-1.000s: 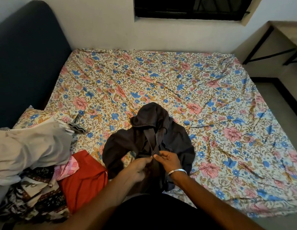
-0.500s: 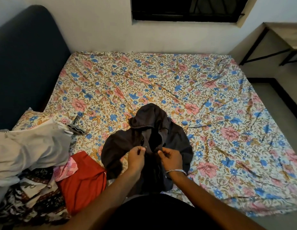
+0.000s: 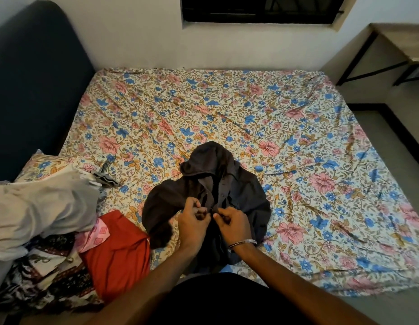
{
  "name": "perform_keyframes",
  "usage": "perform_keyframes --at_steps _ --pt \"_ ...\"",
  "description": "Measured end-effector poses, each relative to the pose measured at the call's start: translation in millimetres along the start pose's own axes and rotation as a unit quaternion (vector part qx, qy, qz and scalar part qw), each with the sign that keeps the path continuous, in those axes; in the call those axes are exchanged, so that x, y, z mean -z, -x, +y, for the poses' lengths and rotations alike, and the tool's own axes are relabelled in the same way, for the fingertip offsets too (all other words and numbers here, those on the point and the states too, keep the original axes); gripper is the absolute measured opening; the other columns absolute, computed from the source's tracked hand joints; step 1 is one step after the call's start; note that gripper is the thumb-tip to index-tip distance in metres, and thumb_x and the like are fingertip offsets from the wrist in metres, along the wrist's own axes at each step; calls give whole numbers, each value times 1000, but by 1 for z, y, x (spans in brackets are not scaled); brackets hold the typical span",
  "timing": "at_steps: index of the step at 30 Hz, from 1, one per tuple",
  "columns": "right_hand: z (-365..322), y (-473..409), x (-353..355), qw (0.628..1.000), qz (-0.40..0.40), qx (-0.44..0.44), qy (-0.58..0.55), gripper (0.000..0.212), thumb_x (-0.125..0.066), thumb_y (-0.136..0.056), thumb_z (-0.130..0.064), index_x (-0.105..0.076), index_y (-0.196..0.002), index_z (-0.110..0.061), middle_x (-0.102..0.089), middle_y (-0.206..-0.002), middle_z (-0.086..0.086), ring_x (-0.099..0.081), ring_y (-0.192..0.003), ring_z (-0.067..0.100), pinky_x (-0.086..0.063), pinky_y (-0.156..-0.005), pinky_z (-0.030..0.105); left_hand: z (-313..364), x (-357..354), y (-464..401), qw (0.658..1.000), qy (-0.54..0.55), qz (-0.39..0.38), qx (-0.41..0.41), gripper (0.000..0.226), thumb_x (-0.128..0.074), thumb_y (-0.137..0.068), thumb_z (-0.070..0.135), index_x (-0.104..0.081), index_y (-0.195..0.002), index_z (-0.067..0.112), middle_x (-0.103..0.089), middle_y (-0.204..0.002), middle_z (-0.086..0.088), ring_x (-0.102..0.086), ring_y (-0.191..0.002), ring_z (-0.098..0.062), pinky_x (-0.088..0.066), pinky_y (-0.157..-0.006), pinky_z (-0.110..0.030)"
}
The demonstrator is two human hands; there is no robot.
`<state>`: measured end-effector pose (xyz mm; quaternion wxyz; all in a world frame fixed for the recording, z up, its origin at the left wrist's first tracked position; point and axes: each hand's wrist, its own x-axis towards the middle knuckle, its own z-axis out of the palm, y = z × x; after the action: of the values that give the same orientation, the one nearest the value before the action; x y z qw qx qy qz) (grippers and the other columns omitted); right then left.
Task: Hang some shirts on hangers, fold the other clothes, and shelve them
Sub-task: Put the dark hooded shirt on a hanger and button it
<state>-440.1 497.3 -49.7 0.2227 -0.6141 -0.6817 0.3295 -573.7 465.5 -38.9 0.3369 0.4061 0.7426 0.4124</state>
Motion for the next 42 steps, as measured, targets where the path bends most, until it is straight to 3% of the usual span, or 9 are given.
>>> perform_keyframes --at_steps 13,19,29,33,37,39,42 --pt "-3 -6 -1 1000 13 -19 -13 30 -68 -94 -29 -74 -119 -13 -62 -86 -1 -65 -84 20 -50 -75 26 -3 0 -7 1000 15 0 -19 43 -83 -78 3 -47 -98 17 -73 -83 5 -68 -85 6 -47 -70 -4" --pt "-4 -8 -2 1000 2 -20 -22 28 -69 -94 -25 -74 -118 -11 -70 -96 4 -66 -86 17 -53 -81 26 -6 0 -8 999 7 -16 -35 44 -83 -78 4 -46 -98 18 -74 -81 6 -68 -84 5 -49 -72 -9" --pt "-5 -10 3 1000 -19 8 -15 24 -73 -91 -21 -77 -110 -7 -73 -90 7 -67 -83 21 -55 -82 31 -7 0 -10 998 3 -35 -50 47 -83 -78 4 -44 -100 17 -73 -79 4 -68 -82 3 -49 -73 -9" --pt "-3 -12 8 997 -47 50 20 21 -70 -92 -23 -78 -106 -11 -70 -85 4 -65 -80 22 -52 -73 29 -6 1 -15 999 17 -37 -5 40 -82 -80 3 -46 -95 13 -71 -77 2 -68 -81 0 -51 -76 -16" --pt "-2 -15 13 970 -75 166 163 24 -59 -90 -33 -76 -101 -21 -65 -84 -1 -64 -79 25 -53 -60 36 -6 6 -17 993 79 -49 74 34 -78 -83 -1 -45 -87 5 -71 -81 -11 -68 -81 -13 -54 -79 -32" --pt "-1 -15 14 972 -60 144 173 25 -58 -88 -38 -76 -96 -23 -64 -80 -3 -63 -74 21 -51 -57 34 -5 8 -17 991 77 -73 83 34 -78 -82 -2 -46 -84 10 -70 -78 -10 -68 -79 -13 -55 -79 -35" --pt "-2 -13 16 998 -4 5 67 44 -55 -88 -58 -72 -74 -19 -65 -66 -3 -60 -60 12 -49 -54 33 -7 9 -13 990 37 -133 43 34 -78 -81 1 -45 -81 11 -67 -76 -16 -65 -75 -13 -52 -73 -32"
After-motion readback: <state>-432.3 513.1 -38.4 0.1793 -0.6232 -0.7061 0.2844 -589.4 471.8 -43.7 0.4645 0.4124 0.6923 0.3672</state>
